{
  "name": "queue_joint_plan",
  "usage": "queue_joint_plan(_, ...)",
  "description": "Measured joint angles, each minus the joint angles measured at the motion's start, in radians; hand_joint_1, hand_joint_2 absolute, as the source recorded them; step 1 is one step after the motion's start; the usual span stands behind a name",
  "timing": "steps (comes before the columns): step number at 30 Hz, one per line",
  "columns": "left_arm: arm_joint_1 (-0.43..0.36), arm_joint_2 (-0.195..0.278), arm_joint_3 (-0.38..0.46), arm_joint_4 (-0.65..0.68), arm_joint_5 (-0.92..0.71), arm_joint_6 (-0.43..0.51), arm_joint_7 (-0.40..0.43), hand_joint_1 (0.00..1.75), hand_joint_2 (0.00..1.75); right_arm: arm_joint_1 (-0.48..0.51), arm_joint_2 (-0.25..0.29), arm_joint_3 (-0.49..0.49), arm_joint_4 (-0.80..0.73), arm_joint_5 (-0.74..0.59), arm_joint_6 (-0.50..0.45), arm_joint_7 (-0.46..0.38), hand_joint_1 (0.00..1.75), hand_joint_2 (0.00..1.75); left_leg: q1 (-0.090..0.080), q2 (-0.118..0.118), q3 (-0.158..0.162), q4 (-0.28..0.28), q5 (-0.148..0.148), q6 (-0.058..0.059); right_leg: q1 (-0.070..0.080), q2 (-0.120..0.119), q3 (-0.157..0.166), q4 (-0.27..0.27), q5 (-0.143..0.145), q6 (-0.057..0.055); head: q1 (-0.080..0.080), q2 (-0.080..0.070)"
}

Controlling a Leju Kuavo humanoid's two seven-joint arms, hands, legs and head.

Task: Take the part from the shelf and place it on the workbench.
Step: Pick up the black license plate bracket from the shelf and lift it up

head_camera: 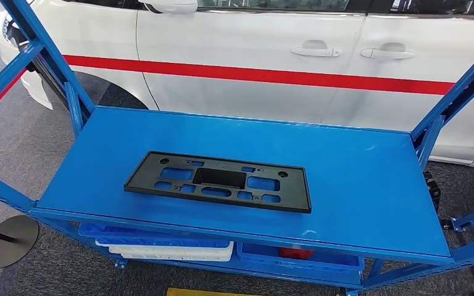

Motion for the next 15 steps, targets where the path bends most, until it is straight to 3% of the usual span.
queue_joint_plan(8,0.001,0.0,0.0,0.0,0.01,0.0,-0.001,0.0,0.0,0.007,0.0,-0.039,-0.025,-0.001,0.12,0.003,0.0,1.75,0.0,0.0,0.0,0.0,0.0,0.0,-0.001,0.0,0.0,0.0,0.0,0.0,0.0,0.0)
queue_joint_plan(15,-0.001,0.0,0.0,0.0,0.024,-0.008,-0.005,0.0,0.0,0.02,0.024,-0.13,-0.097,0.06,0.408,0.026,0.0,1.75,0.0,0.0,0.0,0.0,0.0,0.0,0.0,0.0,0.0,0.0,0.0,0.0,0.0,0.0)
